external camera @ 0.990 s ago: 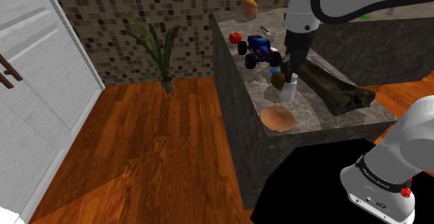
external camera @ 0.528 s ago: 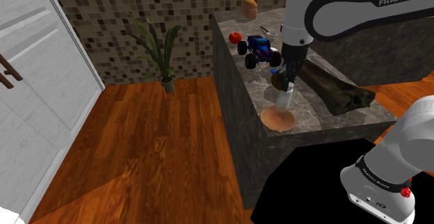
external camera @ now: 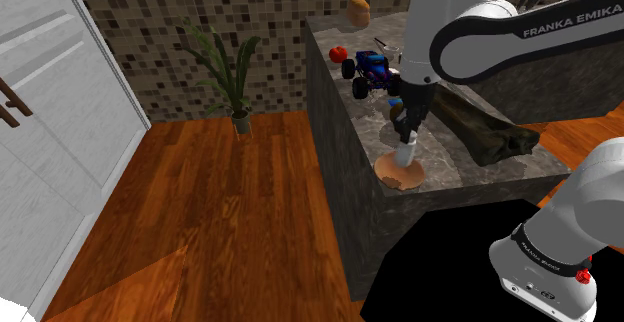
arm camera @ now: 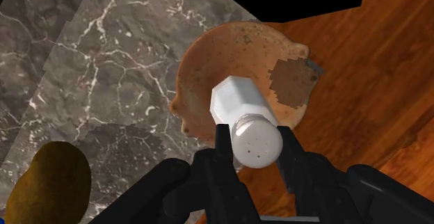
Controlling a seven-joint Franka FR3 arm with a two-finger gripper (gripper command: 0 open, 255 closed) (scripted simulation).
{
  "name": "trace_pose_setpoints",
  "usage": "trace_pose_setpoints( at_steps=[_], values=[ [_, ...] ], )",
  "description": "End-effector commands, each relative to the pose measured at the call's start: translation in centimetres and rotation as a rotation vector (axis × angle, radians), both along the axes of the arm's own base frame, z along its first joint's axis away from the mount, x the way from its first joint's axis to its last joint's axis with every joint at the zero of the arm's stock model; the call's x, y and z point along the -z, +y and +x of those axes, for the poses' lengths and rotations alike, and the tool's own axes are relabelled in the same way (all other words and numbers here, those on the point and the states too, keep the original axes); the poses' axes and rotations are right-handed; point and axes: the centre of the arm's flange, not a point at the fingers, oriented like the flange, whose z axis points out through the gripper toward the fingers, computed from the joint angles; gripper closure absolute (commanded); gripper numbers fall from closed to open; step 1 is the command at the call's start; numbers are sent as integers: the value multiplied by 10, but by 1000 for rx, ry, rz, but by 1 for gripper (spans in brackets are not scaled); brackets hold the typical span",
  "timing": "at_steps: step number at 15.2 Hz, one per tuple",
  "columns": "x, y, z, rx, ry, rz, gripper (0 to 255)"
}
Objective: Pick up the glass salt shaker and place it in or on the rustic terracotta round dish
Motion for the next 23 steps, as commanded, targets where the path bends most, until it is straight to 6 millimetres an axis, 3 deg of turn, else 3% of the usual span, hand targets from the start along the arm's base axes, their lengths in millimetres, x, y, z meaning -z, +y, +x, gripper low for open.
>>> trace_pose_setpoints(
  at_steps=[1,4,11,12,17,21,23],
  values=[
    [11,-1,-1,0,-1,0,255],
    [25,-1,-1,0,-1,0,255],
    [25,-1,-1,0,-1,0,255],
    [25,-1,-1,0,-1,0,0],
    [25,-1,-1,0,-1,0,0],
    [-24,2,3,0,-1,0,0],
    [-24,2,3,0,-1,0,0]
  ],
)
